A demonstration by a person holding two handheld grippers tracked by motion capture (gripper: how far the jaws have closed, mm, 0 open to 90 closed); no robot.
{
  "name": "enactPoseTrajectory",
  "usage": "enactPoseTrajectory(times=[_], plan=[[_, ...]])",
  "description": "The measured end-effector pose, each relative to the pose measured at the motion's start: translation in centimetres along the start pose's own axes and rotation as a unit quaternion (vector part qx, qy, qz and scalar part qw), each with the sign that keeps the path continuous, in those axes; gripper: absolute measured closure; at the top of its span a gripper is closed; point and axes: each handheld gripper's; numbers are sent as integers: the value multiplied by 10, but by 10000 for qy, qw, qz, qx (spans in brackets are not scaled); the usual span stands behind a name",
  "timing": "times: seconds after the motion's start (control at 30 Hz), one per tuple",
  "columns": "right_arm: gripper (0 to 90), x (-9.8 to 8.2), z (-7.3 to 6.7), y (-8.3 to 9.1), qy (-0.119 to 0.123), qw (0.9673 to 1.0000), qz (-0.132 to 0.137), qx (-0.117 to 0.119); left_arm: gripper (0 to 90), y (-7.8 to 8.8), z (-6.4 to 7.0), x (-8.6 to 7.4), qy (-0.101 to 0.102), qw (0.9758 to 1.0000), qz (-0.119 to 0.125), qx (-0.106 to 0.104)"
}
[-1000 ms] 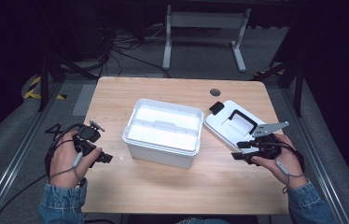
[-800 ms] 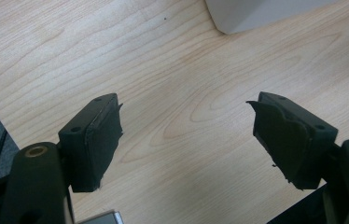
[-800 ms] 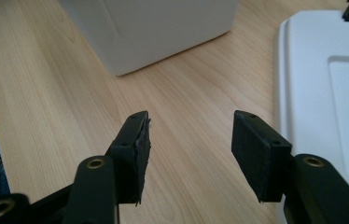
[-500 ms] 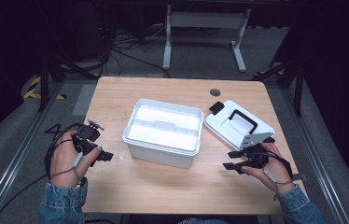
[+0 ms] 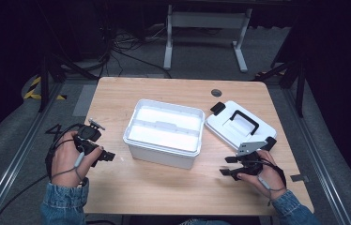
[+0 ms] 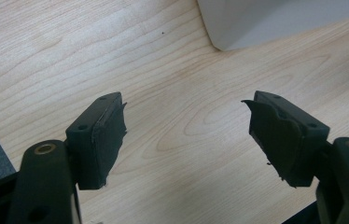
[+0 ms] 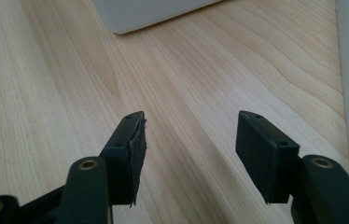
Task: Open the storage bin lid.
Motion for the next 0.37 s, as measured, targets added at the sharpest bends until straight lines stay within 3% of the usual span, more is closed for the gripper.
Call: enactPoseTrajectory(times=[0.1, 0.37], plan=[[441, 0, -1, -2, 41, 10000, 34, 6, 293, 0, 0, 0, 9, 10000, 16, -52], [441, -3, -4, -10, 72, 9999, 84, 49, 287, 1, 3, 1, -73, 9999, 5, 97]])
Point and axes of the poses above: each handheld gripper's, and its own axes: y roughly backward along the jaws, x roughly out of its top, z roughly to its right, and after that the axes turned 7 degrees about -z, right-handed
